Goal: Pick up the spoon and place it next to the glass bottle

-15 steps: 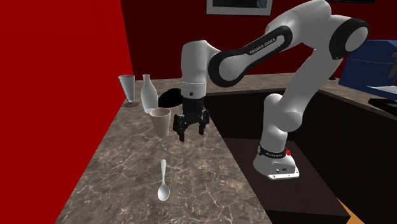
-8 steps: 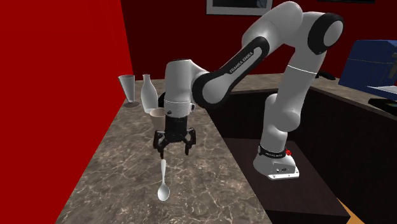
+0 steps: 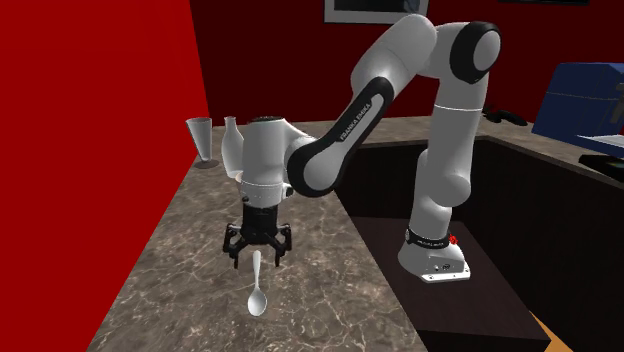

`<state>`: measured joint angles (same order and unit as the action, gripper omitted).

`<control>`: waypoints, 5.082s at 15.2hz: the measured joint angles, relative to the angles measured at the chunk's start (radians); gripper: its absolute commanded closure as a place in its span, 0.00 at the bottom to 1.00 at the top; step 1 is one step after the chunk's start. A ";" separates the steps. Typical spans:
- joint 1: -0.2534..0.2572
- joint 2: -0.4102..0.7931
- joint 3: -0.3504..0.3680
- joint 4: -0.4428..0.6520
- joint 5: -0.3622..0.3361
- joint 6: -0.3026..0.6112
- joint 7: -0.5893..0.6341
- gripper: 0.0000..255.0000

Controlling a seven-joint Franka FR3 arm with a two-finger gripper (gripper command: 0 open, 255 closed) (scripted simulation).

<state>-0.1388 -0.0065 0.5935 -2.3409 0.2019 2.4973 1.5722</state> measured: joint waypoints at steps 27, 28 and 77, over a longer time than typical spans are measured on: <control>0.000 -0.019 0.001 0.019 0.008 -0.034 0.002 1.00; 0.000 -0.027 0.000 0.024 0.012 -0.046 -0.001 1.00; -0.022 -0.188 -0.064 0.551 0.033 -0.717 0.035 1.00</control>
<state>-0.1608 -0.1942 0.5295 -1.7901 0.2345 1.7802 1.6076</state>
